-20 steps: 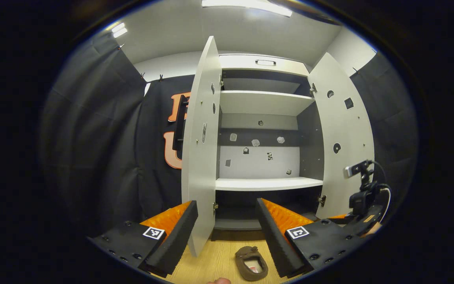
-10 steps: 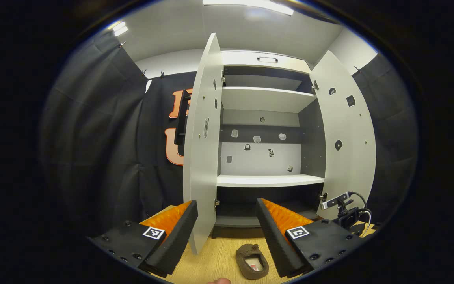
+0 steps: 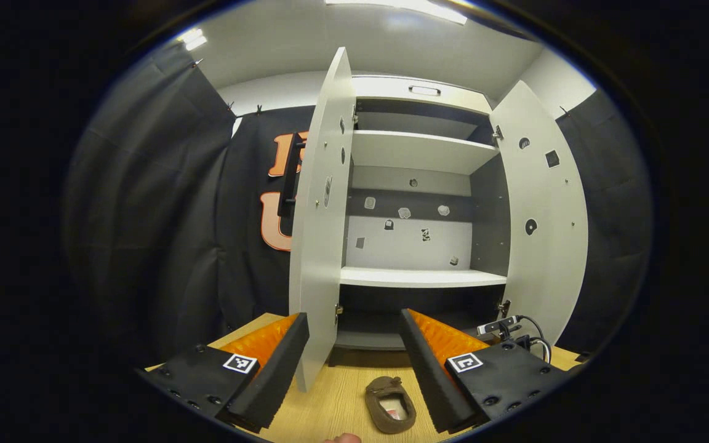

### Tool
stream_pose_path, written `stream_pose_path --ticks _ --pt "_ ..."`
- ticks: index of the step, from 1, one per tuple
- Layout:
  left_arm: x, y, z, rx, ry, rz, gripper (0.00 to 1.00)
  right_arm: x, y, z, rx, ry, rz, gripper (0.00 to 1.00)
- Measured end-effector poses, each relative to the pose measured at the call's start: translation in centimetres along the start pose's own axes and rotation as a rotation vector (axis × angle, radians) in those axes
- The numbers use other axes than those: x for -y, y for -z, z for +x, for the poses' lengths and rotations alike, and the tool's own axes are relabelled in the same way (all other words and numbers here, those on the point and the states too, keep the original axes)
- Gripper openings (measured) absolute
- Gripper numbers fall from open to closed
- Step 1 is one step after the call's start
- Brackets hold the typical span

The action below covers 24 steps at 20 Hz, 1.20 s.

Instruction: Grab one shoe with the right hand and put it into the shoe cabinet, grab the other shoe with the left hand and put it into the shoe cabinet; then close the right door with the right hand and the left door with the left hand.

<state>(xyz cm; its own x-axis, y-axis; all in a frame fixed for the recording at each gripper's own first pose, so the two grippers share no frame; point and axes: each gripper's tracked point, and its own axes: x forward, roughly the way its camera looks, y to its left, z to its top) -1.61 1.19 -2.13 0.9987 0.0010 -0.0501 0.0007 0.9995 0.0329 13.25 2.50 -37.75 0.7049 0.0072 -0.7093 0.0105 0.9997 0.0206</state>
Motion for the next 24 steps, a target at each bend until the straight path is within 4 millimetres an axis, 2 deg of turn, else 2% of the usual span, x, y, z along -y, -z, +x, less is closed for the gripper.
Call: stream_pose_path --ticks 2,3,4,5,6,7,8,10,12,15,17,19,21,24 --pt "-0.3 0.1 0.0 -0.004 -0.009 0.001 0.96 -0.6 0.1 0.1 0.018 -0.019 0.008 0.7" --pt "-0.5 0.1 0.0 -0.007 -0.013 0.001 0.96 -1.1 0.2 0.0 0.023 -0.035 0.007 0.6" --pt "-0.5 0.0 0.0 -0.007 -0.015 0.0 0.97 -1.2 0.1 0.1 0.029 -0.023 0.001 0.56" --pt "-0.7 0.0 0.0 -0.007 -0.018 0.001 0.96 -0.9 -0.2 0.2 0.046 0.0 -0.007 0.36" --pt "-0.8 0.0 0.1 -0.007 -0.021 0.004 0.96 -0.6 -0.2 0.4 0.047 0.019 -0.026 0.3" --pt "-0.8 -0.1 0.1 -0.007 -0.022 0.007 0.96 -0.7 -0.3 0.3 0.055 0.02 -0.041 0.1" --pt "-0.8 -0.1 0.1 -0.007 -0.02 0.009 0.96 -0.7 -0.4 0.3 0.062 0.025 -0.054 0.06" --pt "-0.5 -0.1 0.2 -0.008 -0.014 0.012 0.96 -0.7 -0.5 0.0 0.064 0.021 -0.053 0.02" --pt "-0.2 -0.1 0.2 -0.006 -0.005 0.017 0.97 -0.6 -1.5 -1.1 0.112 0.028 -0.063 0.01" --pt "0.4 -0.1 0.6 -0.003 0.013 0.014 0.94 -0.3 -3.4 -4.2 0.184 0.04 -0.084 0.01" --pt "0.9 0.0 0.8 -0.002 0.027 0.009 0.97 -0.1 -4.9 -7.0 0.233 0.058 -0.113 0.01" --pt "1.5 0.1 1.2 -0.002 0.042 0.003 0.94 -0.2 -7.3 -10.4 0.298 0.057 -0.136 0.0" --pt "1.8 0.2 1.4 0.001 0.053 0.0 0.97 -0.9 -10.4 -14.1 0.371 0.031 -0.106 0.01" --pt "2.4 0.3 1.6 0.001 0.069 -0.004 0.97 -1.5 -16.9 -19.0 0.485 0.019 -0.06 0.0"
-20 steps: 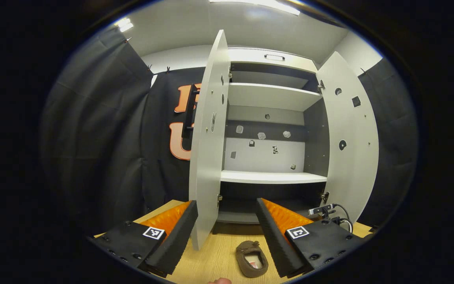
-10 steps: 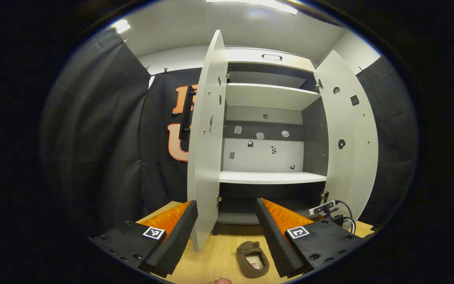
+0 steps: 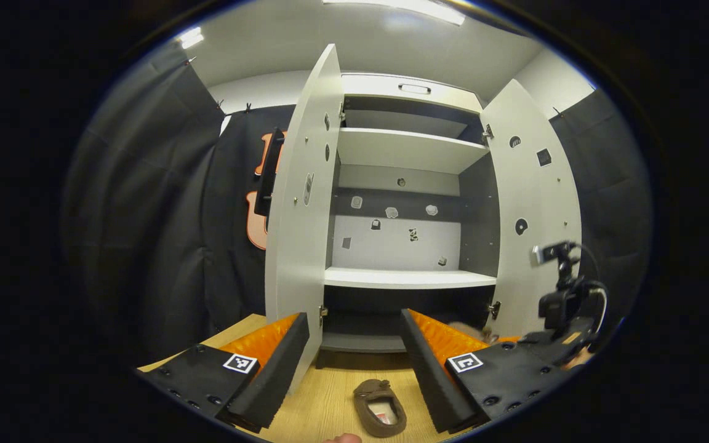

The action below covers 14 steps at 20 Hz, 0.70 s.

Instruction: Grab one shoe with the right hand and put it into the shoe cabinet, grab the other shoe with the left hand and put it into the shoe cabinet; then close the right door with the right hand and the left door with the left hand.

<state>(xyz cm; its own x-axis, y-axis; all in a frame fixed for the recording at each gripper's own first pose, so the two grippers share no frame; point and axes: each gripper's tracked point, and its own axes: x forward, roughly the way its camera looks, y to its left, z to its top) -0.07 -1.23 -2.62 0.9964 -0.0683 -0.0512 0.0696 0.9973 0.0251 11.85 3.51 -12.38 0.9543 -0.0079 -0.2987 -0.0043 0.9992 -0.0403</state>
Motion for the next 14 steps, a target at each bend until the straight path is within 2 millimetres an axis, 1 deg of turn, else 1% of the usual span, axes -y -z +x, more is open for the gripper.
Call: stream_pose_path --ticks 1,2,3,4,5,6,7,8,9,10,11,13,14 --pt "0.1 0.0 0.1 -0.001 0.005 0.0 0.99 0.0 -2.7 -0.1 0.033 0.005 0.007 0.0" --pt "0.2 0.0 0.2 -0.001 0.009 0.0 0.97 0.1 -5.7 0.1 0.07 0.004 0.018 0.0" --pt "0.3 -0.2 0.2 0.002 0.011 0.001 0.96 0.0 -8.5 0.6 0.106 -0.007 0.026 0.0" --pt "0.3 -0.2 0.2 0.005 0.01 0.002 0.97 0.0 -11.2 1.4 0.133 -0.012 0.03 0.0" --pt "0.2 -0.3 0.2 0.007 0.006 0.006 0.99 0.3 -13.7 2.5 0.155 -0.012 0.031 0.0" --pt "0.0 -0.2 0.2 0.007 0.0 0.011 0.96 0.7 -16.2 3.8 0.172 -0.003 0.031 0.0" --pt "-0.1 -0.2 0.1 0.006 -0.006 0.016 0.99 1.2 -18.5 5.2 0.185 0.014 0.025 0.0" --pt "-0.4 -0.1 0.1 0.006 -0.011 0.017 0.96 1.8 -20.3 6.9 0.178 0.034 0.022 0.0" --pt "-0.5 0.0 0.0 0.003 -0.016 0.014 0.99 1.9 -21.6 8.8 0.169 0.039 0.03 0.0" --pt "-0.6 0.0 -0.1 -0.001 -0.017 0.005 0.96 2.0 -23.0 10.8 0.155 0.046 0.038 0.0" --pt "-0.6 0.1 -0.1 -0.005 -0.017 -0.003 0.96 2.3 -23.8 13.2 0.143 0.06 0.041 0.0" --pt "-0.8 0.4 -0.2 -0.012 -0.026 -0.004 0.96 3.4 -24.8 17.5 0.103 0.103 0.048 0.0" --pt "-1.1 0.5 -0.3 -0.012 -0.036 0.006 0.96 4.0 -24.6 19.8 0.072 0.123 0.05 0.0"
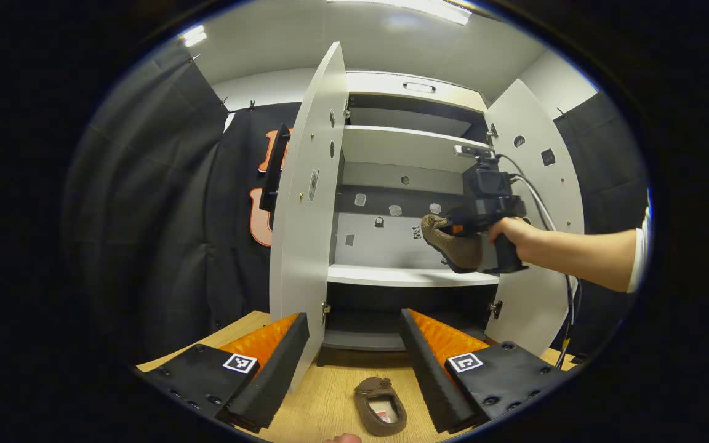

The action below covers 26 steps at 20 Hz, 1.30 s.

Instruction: Grab one shoe with the right hand and put it into the shoe cabinet, grab the other shoe with the left hand and put it into the shoe cabinet; then close the right door with the right hand and the left door with the left hand.

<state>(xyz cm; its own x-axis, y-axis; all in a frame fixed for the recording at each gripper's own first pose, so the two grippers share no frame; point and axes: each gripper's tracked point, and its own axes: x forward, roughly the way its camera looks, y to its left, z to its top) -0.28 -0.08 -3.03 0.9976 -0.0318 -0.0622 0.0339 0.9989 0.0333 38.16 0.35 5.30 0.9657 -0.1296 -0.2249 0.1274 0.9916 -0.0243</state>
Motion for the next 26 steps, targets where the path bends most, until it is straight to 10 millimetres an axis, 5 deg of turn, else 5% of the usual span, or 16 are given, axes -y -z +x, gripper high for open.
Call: stream_pose_path --ticks 3,6,17,20,21,23,26 --pt "-0.3 0.5 0.0 -0.011 -0.01 0.01 0.96 0.3 3.1 4.9 -0.134 0.033 0.024 0.0" --pt "-0.4 0.7 -0.3 -0.018 -0.015 -0.003 0.99 1.0 6.0 7.4 -0.238 0.064 0.032 0.0" --pt "-2.4 1.3 0.0 -0.034 -0.055 -0.025 0.97 2.1 7.9 9.3 -0.32 0.078 0.06 0.18" --pt "-2.9 1.2 0.2 -0.027 -0.063 -0.022 0.97 3.4 8.0 9.0 -0.331 0.087 0.079 0.49" --pt "-3.0 1.3 0.2 -0.026 -0.063 -0.026 0.97 3.8 8.0 9.0 -0.331 0.085 0.089 0.67" --pt "-3.0 1.4 0.5 -0.028 -0.061 -0.037 0.97 4.4 8.2 8.6 -0.334 0.076 0.098 0.84" --pt "-2.6 1.6 0.7 -0.038 -0.041 -0.057 0.97 4.8 8.0 7.4 -0.337 0.053 0.074 0.93"
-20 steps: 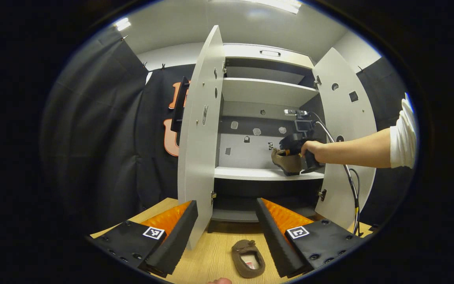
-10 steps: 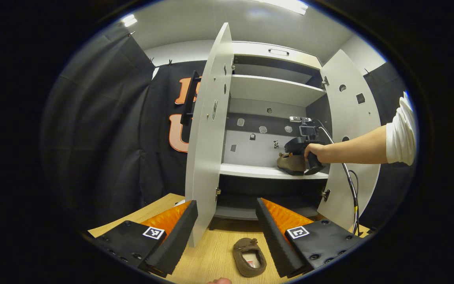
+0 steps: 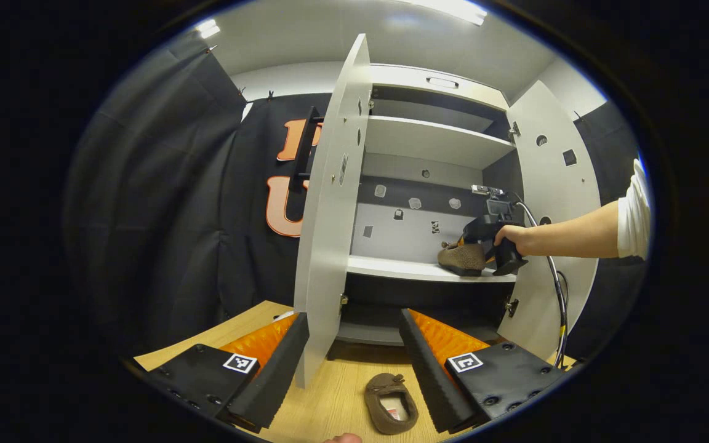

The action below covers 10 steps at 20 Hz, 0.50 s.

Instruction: Grab one shoe with the right hand and put it into the shoe cabinet, grab the other shoe with the left hand and put it into the shoe cabinet; then close the right door with the right hand and the left door with the left hand.

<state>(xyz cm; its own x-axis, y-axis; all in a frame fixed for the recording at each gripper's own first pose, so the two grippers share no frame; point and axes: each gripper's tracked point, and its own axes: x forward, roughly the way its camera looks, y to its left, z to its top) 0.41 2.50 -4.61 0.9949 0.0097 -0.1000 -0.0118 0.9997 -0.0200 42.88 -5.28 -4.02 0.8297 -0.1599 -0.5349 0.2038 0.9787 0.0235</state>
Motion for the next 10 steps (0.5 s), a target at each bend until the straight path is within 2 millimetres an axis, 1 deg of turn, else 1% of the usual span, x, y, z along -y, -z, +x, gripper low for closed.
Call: stream_pose_path --ticks 2,4,5,7,9,10 --pt "0.1 0.0 0.0 0.002 0.007 0.004 0.97 -0.1 -0.3 -0.7 0.011 -0.016 -0.011 0.93" --pt "0.3 0.1 0.0 -0.005 0.018 0.007 0.97 -0.9 0.2 -0.8 -0.026 -0.06 0.028 0.93" --pt "0.4 0.1 -0.1 -0.005 0.022 0.009 0.97 -1.7 0.2 -1.2 -0.044 -0.094 0.065 0.93" --pt "0.4 0.2 0.0 -0.009 0.024 0.011 0.97 -1.9 -0.1 -1.7 -0.045 -0.108 0.076 0.93" --pt "0.5 0.2 -0.1 -0.009 0.026 0.005 0.97 -2.4 -0.4 -3.0 -0.018 -0.123 0.038 0.93" --pt "0.6 0.2 -0.1 -0.008 0.025 0.004 0.96 -2.8 -0.9 -3.9 0.016 -0.137 0.019 0.93"
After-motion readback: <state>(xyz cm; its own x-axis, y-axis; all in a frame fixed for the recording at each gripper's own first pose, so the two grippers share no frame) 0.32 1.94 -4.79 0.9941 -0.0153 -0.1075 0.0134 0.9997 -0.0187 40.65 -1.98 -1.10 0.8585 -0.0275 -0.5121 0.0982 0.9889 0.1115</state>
